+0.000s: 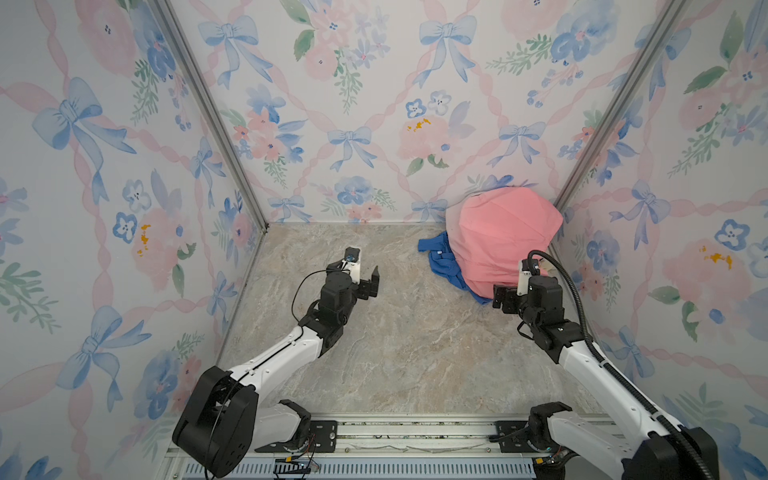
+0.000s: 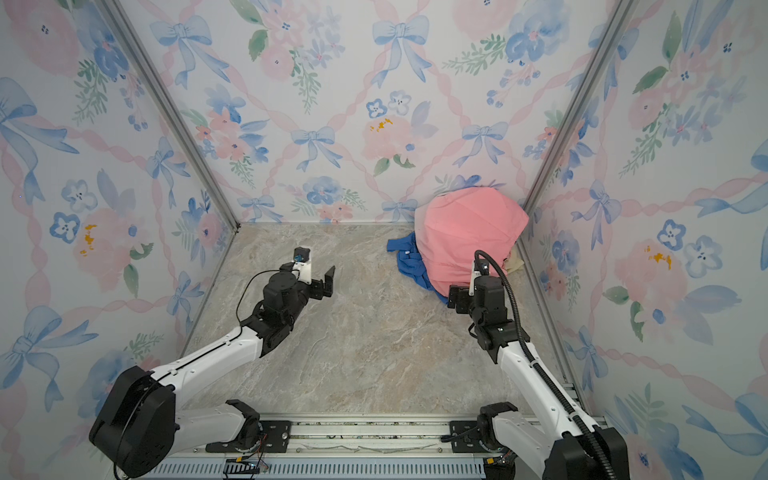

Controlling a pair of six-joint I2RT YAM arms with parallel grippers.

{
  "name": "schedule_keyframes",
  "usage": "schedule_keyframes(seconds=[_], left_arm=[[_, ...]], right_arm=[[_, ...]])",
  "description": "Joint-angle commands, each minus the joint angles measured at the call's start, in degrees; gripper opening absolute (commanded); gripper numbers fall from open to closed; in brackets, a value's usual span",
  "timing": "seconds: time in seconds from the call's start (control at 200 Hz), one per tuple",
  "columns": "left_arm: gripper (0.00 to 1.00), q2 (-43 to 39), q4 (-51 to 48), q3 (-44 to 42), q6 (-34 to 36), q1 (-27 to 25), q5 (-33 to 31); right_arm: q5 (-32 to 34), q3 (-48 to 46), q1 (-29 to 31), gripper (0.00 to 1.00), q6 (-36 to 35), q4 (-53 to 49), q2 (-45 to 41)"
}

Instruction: Pick out a specific cloth from the pile

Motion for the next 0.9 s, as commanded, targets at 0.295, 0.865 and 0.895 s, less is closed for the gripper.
schedule_keyframes(seconds=[0.295,0.865,0.895], left_arm=[[0.98,1.5,-18.5,15.1,32.5,-18.9,23.5],[0.98,-1.8,7.5,-3.2,36.9,-17.2,29.7],[0.98,-2.0,7.5,-3.2,37.0,-17.1,29.7]], right_arm=[[-24.3,22.4,-34.2,0.87,21.4,-13.3,13.4],[-25.1,37.9,-36.7,0.62,30.8,2.2,50.9],[-25.2,38.2,-36.3,0.61,31.4,2.9,51.8]])
